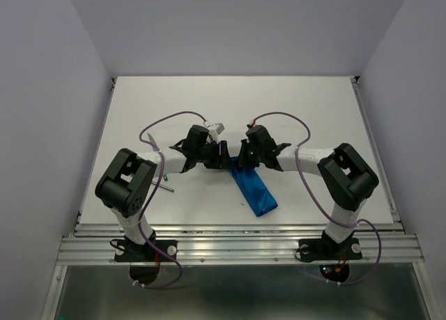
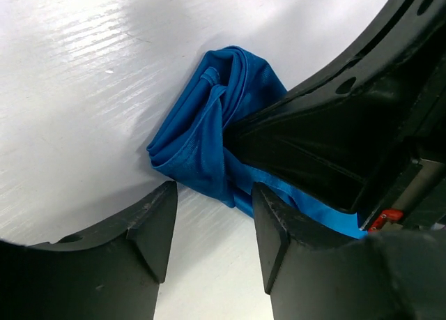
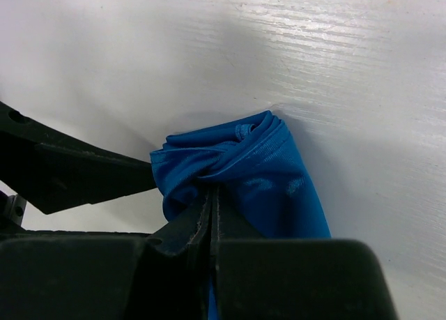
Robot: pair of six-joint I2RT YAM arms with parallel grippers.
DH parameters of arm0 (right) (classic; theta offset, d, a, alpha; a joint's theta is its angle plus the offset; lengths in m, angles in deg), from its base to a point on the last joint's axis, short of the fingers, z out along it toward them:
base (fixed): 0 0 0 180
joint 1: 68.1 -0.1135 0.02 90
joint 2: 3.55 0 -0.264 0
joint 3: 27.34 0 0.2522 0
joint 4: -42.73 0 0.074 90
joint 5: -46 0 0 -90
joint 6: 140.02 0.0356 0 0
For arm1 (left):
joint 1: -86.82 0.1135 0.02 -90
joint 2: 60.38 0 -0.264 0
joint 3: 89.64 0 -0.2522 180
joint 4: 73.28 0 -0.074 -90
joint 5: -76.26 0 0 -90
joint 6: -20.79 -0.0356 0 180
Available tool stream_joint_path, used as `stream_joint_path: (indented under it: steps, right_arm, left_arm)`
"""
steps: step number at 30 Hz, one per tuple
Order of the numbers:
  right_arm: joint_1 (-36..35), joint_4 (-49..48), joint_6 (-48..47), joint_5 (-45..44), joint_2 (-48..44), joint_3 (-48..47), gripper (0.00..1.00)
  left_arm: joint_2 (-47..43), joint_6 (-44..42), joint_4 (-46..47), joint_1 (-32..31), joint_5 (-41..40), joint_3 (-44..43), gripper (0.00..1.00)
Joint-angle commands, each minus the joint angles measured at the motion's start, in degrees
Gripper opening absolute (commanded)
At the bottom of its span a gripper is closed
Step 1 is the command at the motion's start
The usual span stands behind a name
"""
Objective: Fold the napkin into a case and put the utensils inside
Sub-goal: Grasp the top corner of the smaller rectangle folded napkin from the folded napkin.
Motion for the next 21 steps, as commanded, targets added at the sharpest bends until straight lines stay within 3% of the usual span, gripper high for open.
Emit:
stream_joint_path:
  steps: [1, 11, 21]
  right_arm:
    - [-0.19, -4.32, 0.64, 0.81, -0.08, -0.47, 0.01]
    - [-0.19, -4.41, 1.16, 0.81, -1.14, -0.2, 0.01]
    - [-0.19, -4.32, 1.69, 0.9, -1.66, 0.06, 0.01]
  left_arm:
    - [-3.18, -1.03, -1.73, 0.33, -2.27, -3.18, 0.57]
    - [-2.57, -2.87, -6.04, -0.02, -5.88, -7.75, 0.33]
    - [-1.43, -4.72, -9.2, -2.13, -7.73, -10.65, 0.36]
